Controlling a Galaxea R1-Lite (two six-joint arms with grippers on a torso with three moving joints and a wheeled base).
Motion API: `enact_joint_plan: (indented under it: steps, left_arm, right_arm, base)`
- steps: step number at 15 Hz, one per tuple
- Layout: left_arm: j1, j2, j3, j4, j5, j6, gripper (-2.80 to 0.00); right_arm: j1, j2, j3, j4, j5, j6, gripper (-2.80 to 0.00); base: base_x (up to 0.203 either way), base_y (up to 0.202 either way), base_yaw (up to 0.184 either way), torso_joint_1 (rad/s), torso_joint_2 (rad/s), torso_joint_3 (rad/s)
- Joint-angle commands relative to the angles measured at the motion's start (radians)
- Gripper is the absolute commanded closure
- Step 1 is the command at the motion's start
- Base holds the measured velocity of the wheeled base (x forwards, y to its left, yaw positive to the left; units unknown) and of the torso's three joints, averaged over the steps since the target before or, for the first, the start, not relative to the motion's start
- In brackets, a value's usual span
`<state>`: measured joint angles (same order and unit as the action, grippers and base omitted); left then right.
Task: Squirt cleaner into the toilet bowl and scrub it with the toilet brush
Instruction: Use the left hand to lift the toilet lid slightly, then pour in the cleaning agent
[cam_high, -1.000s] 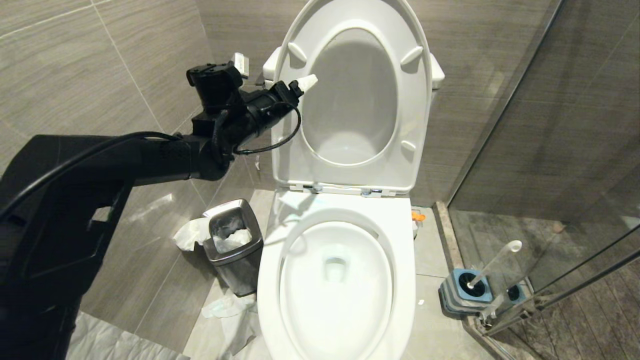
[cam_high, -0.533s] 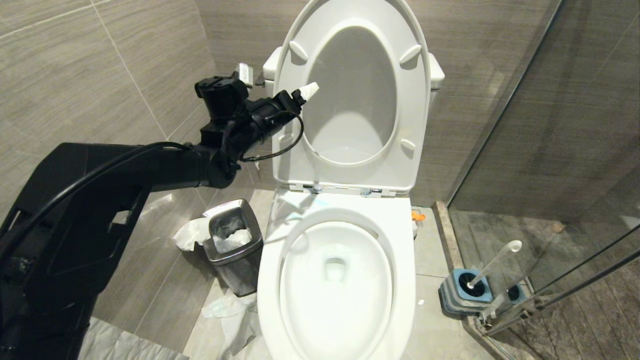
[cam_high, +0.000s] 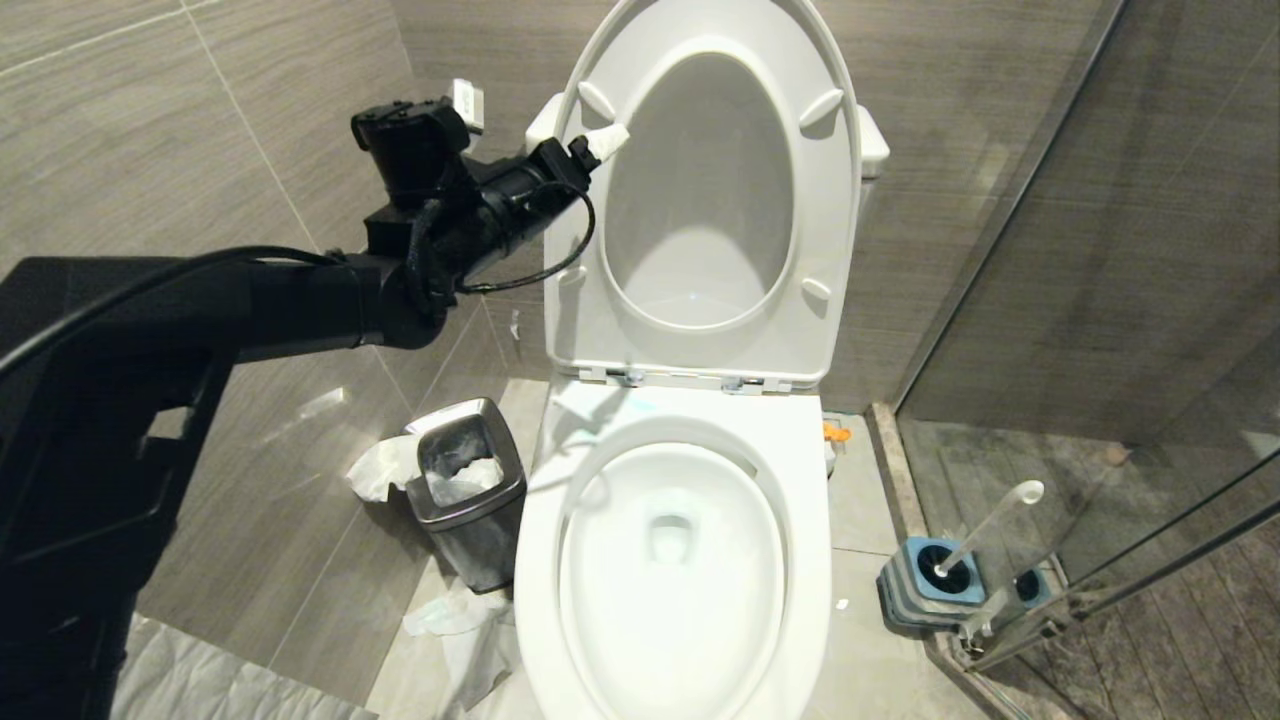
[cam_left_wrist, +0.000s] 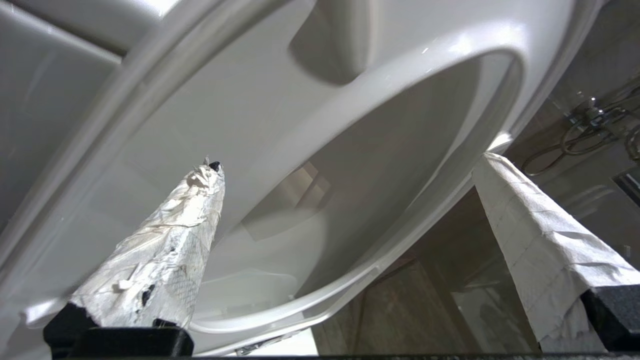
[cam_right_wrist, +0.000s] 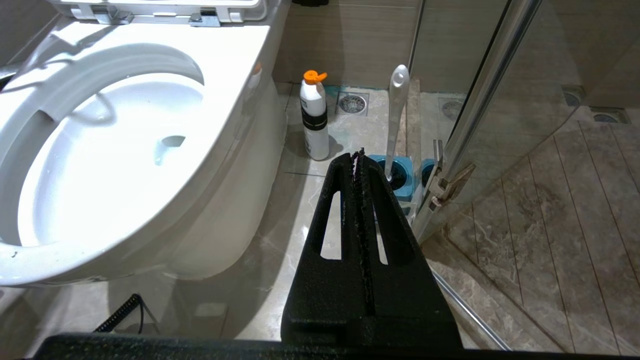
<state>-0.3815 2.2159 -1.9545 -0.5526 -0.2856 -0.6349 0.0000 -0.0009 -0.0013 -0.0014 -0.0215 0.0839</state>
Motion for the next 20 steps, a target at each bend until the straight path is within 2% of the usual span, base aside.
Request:
enact_joint_plan:
  steps: [1,10,11,16,20]
  left_arm:
    - [0.002,-0.077,0.000,0.027,-0.003,-0.003,-2.80]
    - [0.017,-0.386,0.002,0.384,0.023,-0.003,-2.80]
    - [0.018,-0.415,0.002,0.414,0.029,-0.002,0.00]
    - [0.014,-0.515,0.007,0.533,0.055,0.014,0.00]
    - [0.010,-0.558,0.015,0.561,0.124,0.127,0.00]
  right_arm:
    - [0.000,0.000,0.001,0.000,0.000,0.000,0.00]
    - [0.000,-0.001,0.000,0.000,0.000,0.000,0.00]
    - [0.000,0.001,0.000,0.000,0.000,0.000,0.00]
    - [0.000,-0.001,0.000,0.000,0.000,0.000,0.00]
    - [0.000,0.000,0.001,0.000,0.000,0.000,0.00]
  base:
    - [0.000,0.000,0.000,0.000,0.00,0.000]
    - [0.000,0.000,0.000,0.000,0.00,0.000]
    - [0.000,0.000,0.000,0.000,0.00,0.000]
    - [0.000,0.000,0.000,0.000,0.00,0.000]
    - [0.000,0.000,0.000,0.000,0.00,0.000]
